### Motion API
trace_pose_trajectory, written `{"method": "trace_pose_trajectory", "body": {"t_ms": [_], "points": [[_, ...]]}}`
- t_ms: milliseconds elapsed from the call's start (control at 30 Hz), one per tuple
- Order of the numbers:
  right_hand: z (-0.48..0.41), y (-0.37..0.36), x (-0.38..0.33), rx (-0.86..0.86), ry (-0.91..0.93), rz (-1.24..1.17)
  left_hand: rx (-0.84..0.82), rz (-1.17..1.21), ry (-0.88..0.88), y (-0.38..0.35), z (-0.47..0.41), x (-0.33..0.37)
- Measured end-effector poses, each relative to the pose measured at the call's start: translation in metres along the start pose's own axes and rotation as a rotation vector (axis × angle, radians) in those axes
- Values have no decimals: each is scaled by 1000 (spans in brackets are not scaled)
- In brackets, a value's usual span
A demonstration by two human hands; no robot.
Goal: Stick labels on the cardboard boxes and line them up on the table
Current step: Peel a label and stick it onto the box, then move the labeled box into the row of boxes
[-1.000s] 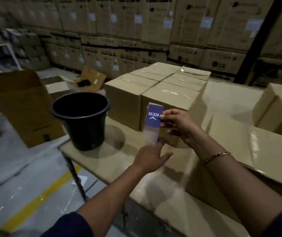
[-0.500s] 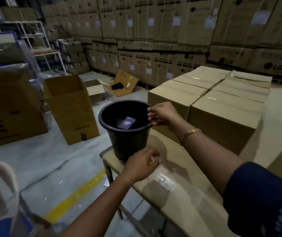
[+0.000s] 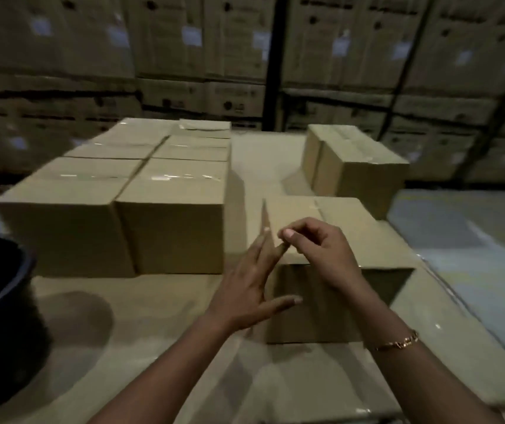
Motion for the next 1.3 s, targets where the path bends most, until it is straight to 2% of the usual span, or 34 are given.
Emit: {"method": "trace_pose_trajectory", "body": {"t_ms": [100, 200, 300, 367, 433, 533, 600, 667, 833, 967, 1200, 1300], "points": [[34, 57, 15, 284, 60, 38, 40, -138, 14, -23, -24, 17], [57, 91, 35, 370, 15, 32, -1, -137, 43, -30, -45, 22], [68, 108, 59, 338, -28, 96, 36, -120, 57, -21, -63, 25], [70, 114, 70, 329, 58, 202, 104, -95, 111, -5, -81, 32], [71, 114, 79, 282, 206, 410, 135, -73, 179, 17, -105, 40], [79, 97, 108, 46, 278, 785, 33, -49, 306, 40, -137, 42], [85, 84, 127, -73, 277, 888, -3, -19, 328, 44, -148, 37], [80, 79, 136, -100, 276, 934, -24, 25, 336, 44, -153, 33], [35, 77, 119, -180, 294, 996, -48, 22, 330, 42, -162, 27], [1, 83, 109, -158, 263, 1050, -42, -8, 315, 45, -168, 23], [-46, 139, 112, 184, 25, 899, -55, 23, 280, 41, -178, 6], [-41, 152, 110, 291, -142, 666, -59, 66, 288, 39, -178, 0]]}}
Point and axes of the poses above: each hand's wrist, its own z-axis away from the middle knuckle, its own y-axis out of the back of the hand, x = y × z, the point moved 2 cm from there along -z, towards the middle knuckle, and after that the axes turned 10 degrees about -z, right-handed, at the moved point
